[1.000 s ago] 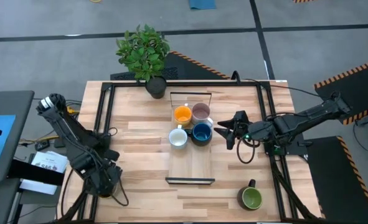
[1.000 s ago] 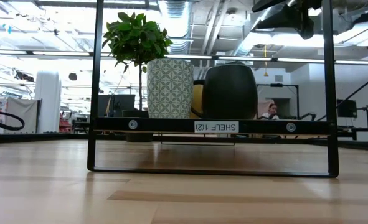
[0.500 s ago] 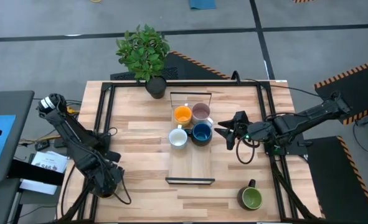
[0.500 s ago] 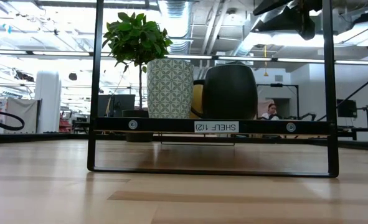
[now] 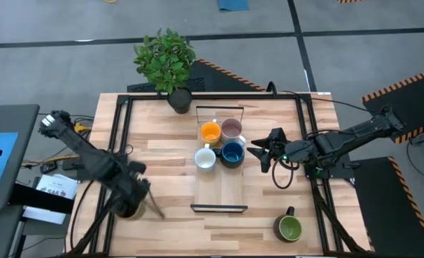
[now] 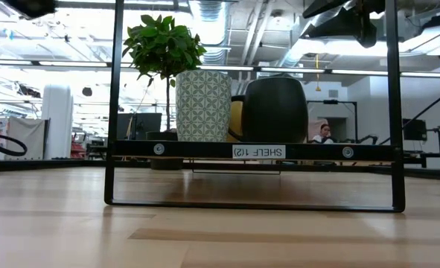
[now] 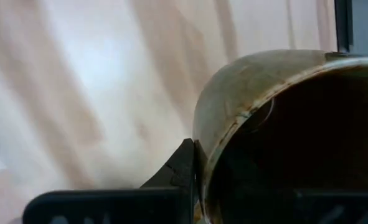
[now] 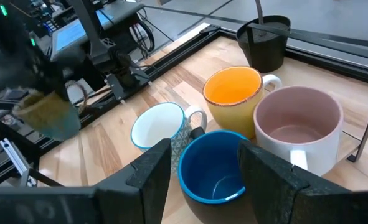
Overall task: Place coffee mugs
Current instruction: Put the brown green mug on the shelf
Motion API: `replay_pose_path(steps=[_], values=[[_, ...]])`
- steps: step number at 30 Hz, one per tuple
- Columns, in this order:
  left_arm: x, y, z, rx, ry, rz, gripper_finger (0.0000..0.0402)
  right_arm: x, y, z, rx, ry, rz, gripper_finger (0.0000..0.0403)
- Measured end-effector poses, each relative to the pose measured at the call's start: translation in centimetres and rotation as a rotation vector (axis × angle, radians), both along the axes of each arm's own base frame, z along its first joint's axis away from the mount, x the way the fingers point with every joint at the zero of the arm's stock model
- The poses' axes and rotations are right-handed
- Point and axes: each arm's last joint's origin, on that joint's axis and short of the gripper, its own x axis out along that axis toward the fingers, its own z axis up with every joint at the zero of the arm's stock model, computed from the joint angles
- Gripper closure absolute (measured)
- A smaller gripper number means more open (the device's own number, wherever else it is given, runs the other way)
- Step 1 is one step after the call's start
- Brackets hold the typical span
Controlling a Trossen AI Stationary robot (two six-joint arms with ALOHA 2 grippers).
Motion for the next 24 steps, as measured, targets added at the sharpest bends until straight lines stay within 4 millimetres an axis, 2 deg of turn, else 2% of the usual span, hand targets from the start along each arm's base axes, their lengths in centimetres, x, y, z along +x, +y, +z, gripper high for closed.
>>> replay_pose_path(steps=[4,9,11,15,19,24], values=[[2.4,3.3,3.8,0.024,-0.108,0.156,0.0383,0.0,0.0,0.0,0.0,0.0,0.0,0.0193],[6.8,6.4,6.1,-0.028,-0.15,0.414,0.0384,0.0,0.0,0.0,-0.001,0.001,0.0,0.0193],[8.6,6.7,6.1,-0.048,-0.117,0.459,0.0385,0.0,0.0,0.0,-0.001,0.001,0.0,0.0193],[12.4,6.0,5.8,-0.06,-0.085,0.44,0.0385,0.0,0.0,0.0,-0.003,0.006,0.0,0.0193],[15.7,5.6,4.9,0.028,-0.109,0.461,0.0385,-0.1,0.0,-0.2,-0.009,0.027,0.0,0.0193],[18.5,5.3,3.7,0.042,-0.166,0.573,0.0385,-0.1,0.0,-0.3,-0.011,0.033,0.0,0.0193]])
